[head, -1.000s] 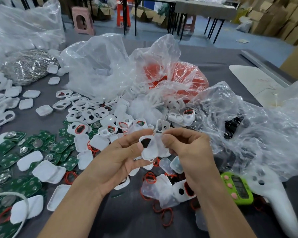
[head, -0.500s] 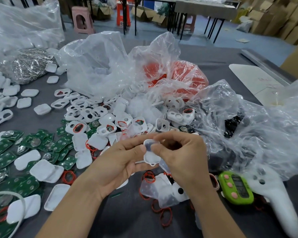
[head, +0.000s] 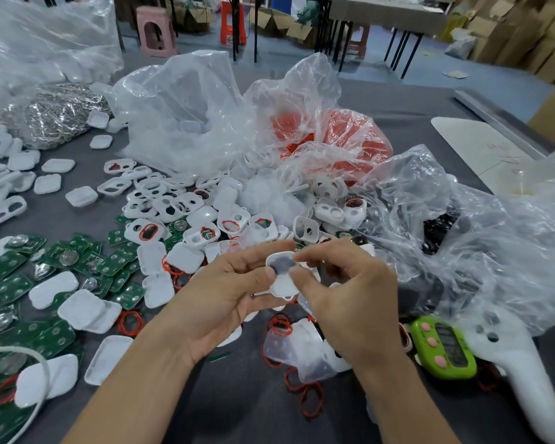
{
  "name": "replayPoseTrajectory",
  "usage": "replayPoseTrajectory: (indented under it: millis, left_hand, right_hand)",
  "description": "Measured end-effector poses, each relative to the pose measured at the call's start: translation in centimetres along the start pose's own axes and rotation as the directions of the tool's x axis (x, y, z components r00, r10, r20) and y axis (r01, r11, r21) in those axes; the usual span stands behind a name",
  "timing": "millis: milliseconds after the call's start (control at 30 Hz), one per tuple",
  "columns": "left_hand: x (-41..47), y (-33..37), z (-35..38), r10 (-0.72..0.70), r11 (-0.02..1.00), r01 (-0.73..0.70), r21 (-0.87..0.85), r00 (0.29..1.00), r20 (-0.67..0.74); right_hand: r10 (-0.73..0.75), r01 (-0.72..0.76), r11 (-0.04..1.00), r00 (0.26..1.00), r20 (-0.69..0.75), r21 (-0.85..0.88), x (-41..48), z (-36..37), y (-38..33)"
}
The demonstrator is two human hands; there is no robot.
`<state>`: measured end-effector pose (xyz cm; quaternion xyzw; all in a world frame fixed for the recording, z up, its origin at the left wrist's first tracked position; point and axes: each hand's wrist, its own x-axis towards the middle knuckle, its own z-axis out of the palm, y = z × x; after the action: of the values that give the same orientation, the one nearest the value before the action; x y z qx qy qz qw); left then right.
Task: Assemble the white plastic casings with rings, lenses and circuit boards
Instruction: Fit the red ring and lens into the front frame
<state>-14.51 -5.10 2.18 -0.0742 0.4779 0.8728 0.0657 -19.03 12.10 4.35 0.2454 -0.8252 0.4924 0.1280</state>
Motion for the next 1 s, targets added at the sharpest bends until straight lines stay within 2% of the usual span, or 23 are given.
replayPoseTrajectory:
  millis: [100, 267, 367, 467, 567, 767, 900, 1000]
  left_hand:
    - [0.0, -0.1, 0.0, 0.011, 0.999, -0.011, 0.04, 1.0, 0.001]
    - [0.0, -0.3, -0.1, 0.027, 0.999, -0.028, 0.039, 0.999, 0.021]
    - [-0.1, -0.1, -0.3, 0.021, 1.0, -0.021, 0.003, 0.999, 0.04]
    - [-0.2, 0.0, -0.3, 0.023, 0.999, -0.026, 0.044, 0.998, 0.063]
    - [-0.2, -0.2, -0.1, 0.042, 0.995, -0.044, 0.085, 0.999, 0.029]
    - [-0.2, -0.3, 0.0, 0.069, 0.997, -0.068, 0.043, 0.997, -0.03]
    - [-0.2, -0.2, 0.2, 0.051, 0.998, -0.051, 0.025, 0.999, -0.015]
    - [-0.2, -0.4, 0.4, 0.061, 0.997, -0.061, 0.05, 0.998, -0.003]
  right_hand:
    - [-0.1, 0.098, 0.988, 0.995, -0.01, -0.122, -0.3, 0.7, 0.1]
    - [-0.13, 0.122, 0.98, 0.991, -0.044, -0.156, -0.4, 1.1, 0.6]
    - [-0.084, 0.082, 0.996, 0.996, -0.031, -0.04, -0.4, 1.3, 0.8]
    - [-0.041, 0.038, 0.993, 0.999, 0.019, 0.111, -0.2, 1.2, 0.8]
    - [-0.05, 0.046, 0.993, 0.998, 0.034, 0.105, -0.2, 1.0, 0.8]
    - [0.127, -0.189, 0.958, 0.954, 0.273, 0.215, 0.3, 0.1, 0.8]
    - [0.18, -0.253, 0.903, 0.957, 0.229, 0.347, 0.3, 0.3, 0.5]
    - [0.136, -0.209, 0.905, 0.968, 0.213, 0.371, 0.1, 0.4, 0.3]
